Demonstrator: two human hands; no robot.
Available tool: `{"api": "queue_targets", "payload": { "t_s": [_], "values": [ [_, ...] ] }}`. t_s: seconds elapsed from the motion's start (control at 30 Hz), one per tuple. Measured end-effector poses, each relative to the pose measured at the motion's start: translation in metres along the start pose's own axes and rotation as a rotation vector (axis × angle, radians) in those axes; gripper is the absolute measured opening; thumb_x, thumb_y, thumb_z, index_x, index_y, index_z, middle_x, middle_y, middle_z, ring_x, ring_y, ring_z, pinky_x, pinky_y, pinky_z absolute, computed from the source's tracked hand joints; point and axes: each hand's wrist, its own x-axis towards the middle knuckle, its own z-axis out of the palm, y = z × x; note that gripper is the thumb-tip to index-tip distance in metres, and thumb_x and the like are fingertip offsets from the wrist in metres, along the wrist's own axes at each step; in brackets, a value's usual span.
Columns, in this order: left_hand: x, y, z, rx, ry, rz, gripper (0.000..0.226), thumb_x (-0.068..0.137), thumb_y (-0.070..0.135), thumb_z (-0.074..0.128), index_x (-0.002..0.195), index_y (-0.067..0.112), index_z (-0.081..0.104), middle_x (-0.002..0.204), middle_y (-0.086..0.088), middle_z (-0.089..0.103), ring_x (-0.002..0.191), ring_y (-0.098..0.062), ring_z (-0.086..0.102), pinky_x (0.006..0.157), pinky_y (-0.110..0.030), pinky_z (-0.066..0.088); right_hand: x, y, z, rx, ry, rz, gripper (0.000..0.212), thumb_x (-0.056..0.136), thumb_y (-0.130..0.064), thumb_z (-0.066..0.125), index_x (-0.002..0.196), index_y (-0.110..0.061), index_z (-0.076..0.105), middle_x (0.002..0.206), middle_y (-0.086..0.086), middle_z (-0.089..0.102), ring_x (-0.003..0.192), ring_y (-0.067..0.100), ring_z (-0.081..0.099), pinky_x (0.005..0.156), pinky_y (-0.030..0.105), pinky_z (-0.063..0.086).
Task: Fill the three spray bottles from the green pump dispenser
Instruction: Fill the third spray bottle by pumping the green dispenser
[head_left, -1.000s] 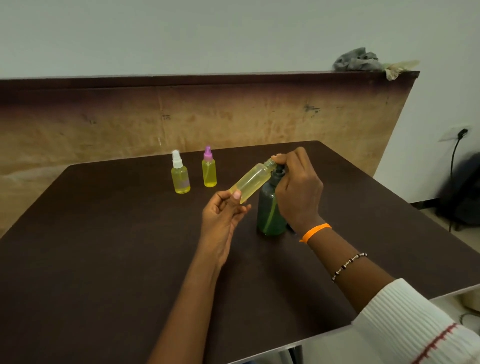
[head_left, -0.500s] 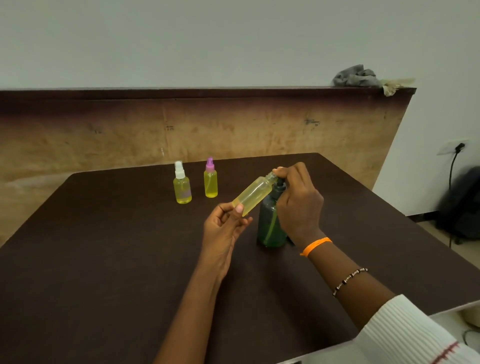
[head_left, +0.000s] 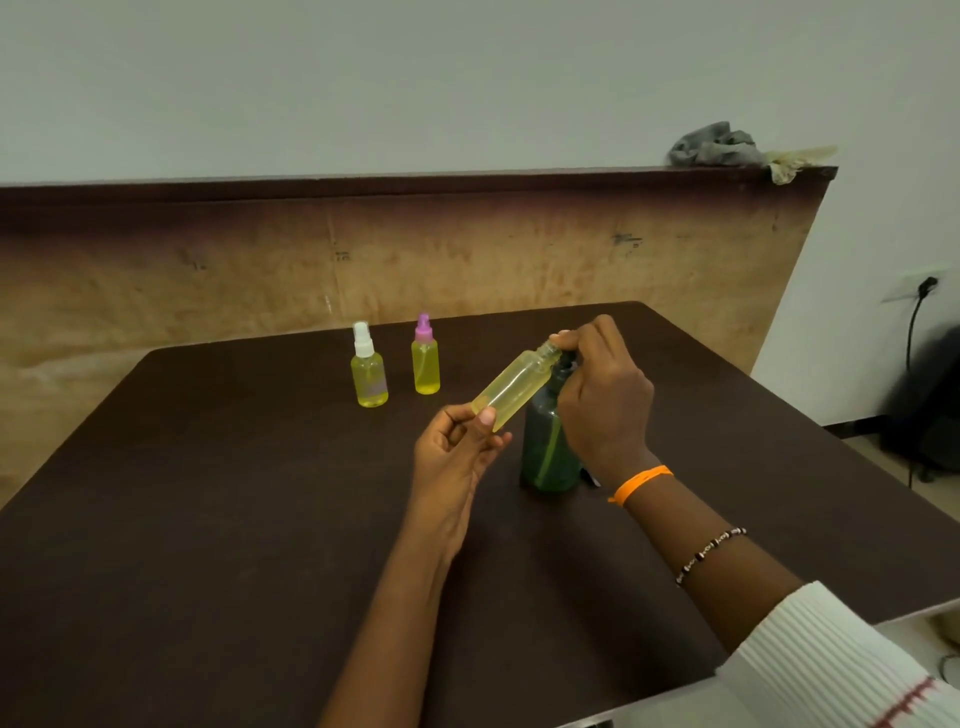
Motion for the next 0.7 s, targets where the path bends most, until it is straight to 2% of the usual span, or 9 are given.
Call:
{"api": "queue_targets", "payload": {
  "t_s": [0.1,0.17,0.3,0.43,0.6,0.7],
  "values": [
    [-0.002,0.002,0.002,0.010,-0.012,0.000,0.014,0.078,0.016,0.062,0.088,0.008,0.057,0.085,-0.007,0.059,0.059,-0.004,0.059,0.081,-0.026,0.056,0.012,0.000,-0.007,-0.051,-0.037,-0.019,0.028,0.079,-0.006,0.038,0.079,-0.009,0.066,0.083,0.003,0.062,0.055,0.027,0.056,0.041,0.020,0.026],
    [-0.001,0.002,0.002,0.007,-0.023,0.007,0.022,0.073,0.020,0.064,0.089,0.008,0.057,0.085,-0.007,0.059,0.059,-0.004,0.059,0.080,-0.026,0.056,0.015,0.000,-0.008,-0.024,-0.033,0.017,0.027,0.077,-0.002,0.040,0.079,-0.009,0.066,0.084,0.003,0.063,0.059,0.028,0.058,0.043,0.022,0.030],
    [0.001,0.000,0.001,0.001,-0.033,0.009,0.027,0.069,0.023,0.065,0.089,0.007,0.056,0.082,-0.006,0.058,0.060,-0.004,0.059,0.080,-0.026,0.056,0.000,0.000,0.000,0.029,0.049,0.002,0.034,0.082,-0.010,0.032,0.084,-0.005,0.066,0.084,0.009,0.061,0.058,0.029,0.058,0.039,0.031,0.042],
    [0.001,-0.001,0.000,-0.007,-0.010,0.005,0.026,0.071,0.021,0.065,0.090,0.006,0.056,0.082,-0.006,0.057,0.061,-0.004,0.060,0.077,-0.024,0.056,-0.002,0.000,0.003,0.015,0.057,-0.012,0.035,0.080,-0.013,0.032,0.079,-0.003,0.066,0.080,0.011,0.060,0.054,0.029,0.056,0.038,0.026,0.038],
    [-0.002,0.002,0.001,0.001,-0.017,0.013,0.030,0.069,0.024,0.065,0.092,0.007,0.056,0.076,-0.004,0.058,0.063,-0.006,0.059,0.074,-0.022,0.055,0.009,0.000,-0.004,-0.014,0.004,-0.020,0.034,0.078,-0.013,0.030,0.078,-0.008,0.064,0.082,0.005,0.062,0.055,0.028,0.057,0.041,0.024,0.033],
    [-0.001,0.002,0.002,0.007,-0.015,0.022,0.031,0.068,0.024,0.065,0.091,0.006,0.056,0.075,-0.004,0.057,0.061,-0.005,0.059,0.072,-0.021,0.055,0.010,0.000,-0.005,0.006,0.023,0.005,0.036,0.079,-0.012,0.030,0.081,-0.008,0.066,0.083,0.004,0.062,0.058,0.027,0.058,0.043,0.025,0.036]
  ]
}}
